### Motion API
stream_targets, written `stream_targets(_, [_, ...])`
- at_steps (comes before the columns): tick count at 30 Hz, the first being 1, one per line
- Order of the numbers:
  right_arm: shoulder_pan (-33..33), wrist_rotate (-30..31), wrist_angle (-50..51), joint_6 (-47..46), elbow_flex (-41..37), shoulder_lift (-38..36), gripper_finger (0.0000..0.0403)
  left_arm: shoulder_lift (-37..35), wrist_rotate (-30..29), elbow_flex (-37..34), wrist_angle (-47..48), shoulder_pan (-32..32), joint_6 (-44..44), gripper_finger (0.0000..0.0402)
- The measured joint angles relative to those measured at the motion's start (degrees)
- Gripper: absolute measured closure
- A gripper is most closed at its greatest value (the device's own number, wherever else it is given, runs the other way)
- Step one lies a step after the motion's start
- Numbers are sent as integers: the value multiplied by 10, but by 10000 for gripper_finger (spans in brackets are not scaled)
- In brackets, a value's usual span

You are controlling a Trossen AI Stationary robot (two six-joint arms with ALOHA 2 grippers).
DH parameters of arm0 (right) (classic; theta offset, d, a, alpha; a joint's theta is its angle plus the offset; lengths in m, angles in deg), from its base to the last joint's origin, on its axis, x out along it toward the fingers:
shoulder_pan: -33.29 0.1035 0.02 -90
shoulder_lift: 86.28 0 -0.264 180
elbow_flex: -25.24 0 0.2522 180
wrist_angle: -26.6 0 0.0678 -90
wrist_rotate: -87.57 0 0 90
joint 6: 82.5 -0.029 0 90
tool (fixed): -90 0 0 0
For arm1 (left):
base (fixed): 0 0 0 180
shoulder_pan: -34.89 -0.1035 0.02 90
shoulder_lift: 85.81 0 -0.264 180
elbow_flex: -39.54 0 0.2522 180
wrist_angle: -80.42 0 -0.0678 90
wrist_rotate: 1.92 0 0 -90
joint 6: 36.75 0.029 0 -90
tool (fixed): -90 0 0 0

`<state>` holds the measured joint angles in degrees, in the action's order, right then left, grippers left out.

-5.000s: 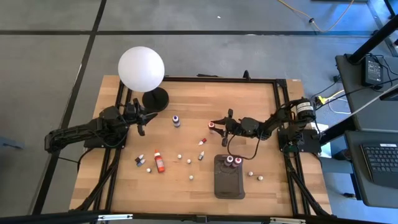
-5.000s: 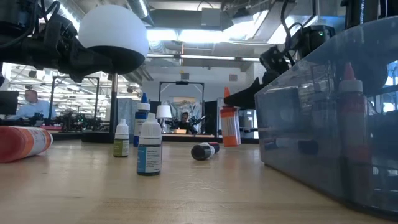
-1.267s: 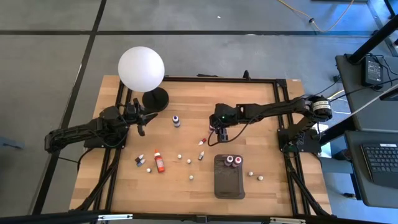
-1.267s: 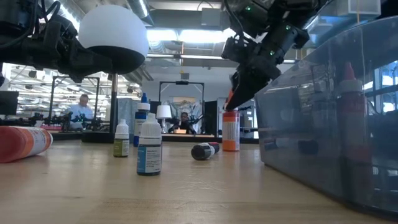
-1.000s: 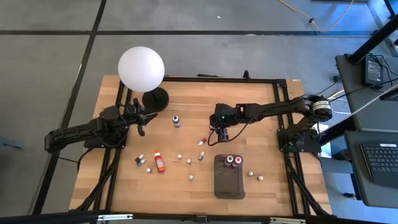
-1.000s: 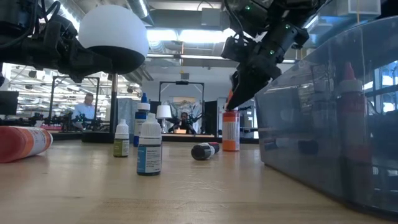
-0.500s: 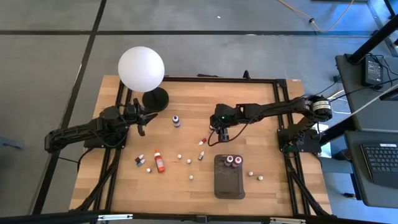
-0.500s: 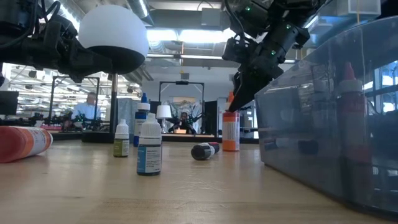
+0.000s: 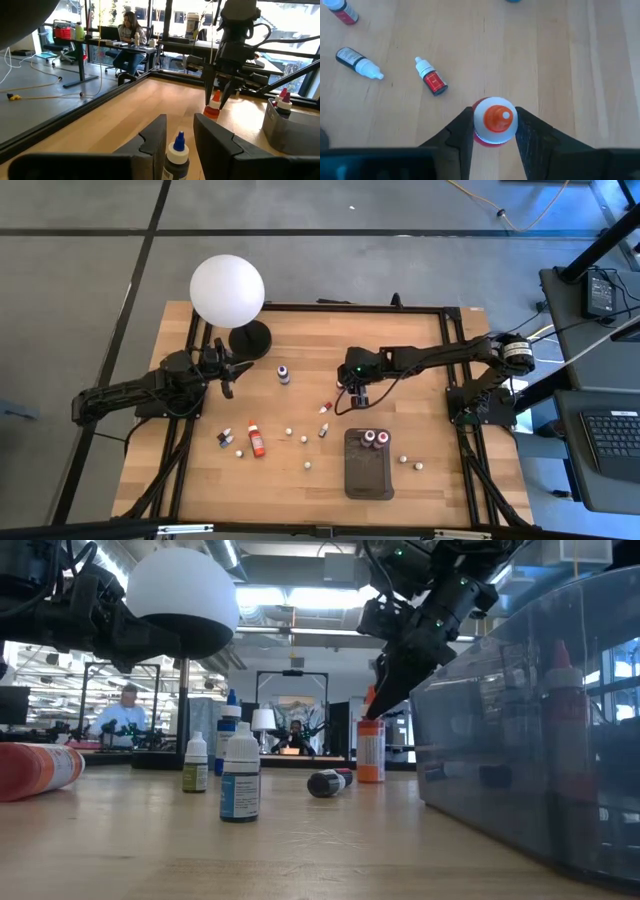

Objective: Pick & Place food coloring
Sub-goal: Put the large orange food coloring bottle into the black bin

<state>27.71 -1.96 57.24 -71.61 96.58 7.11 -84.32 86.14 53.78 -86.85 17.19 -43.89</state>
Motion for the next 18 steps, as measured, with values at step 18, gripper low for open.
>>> stream_targets(18, [228,12,145,-169,97,-126,278,0,-1,0,0,0,0,310])
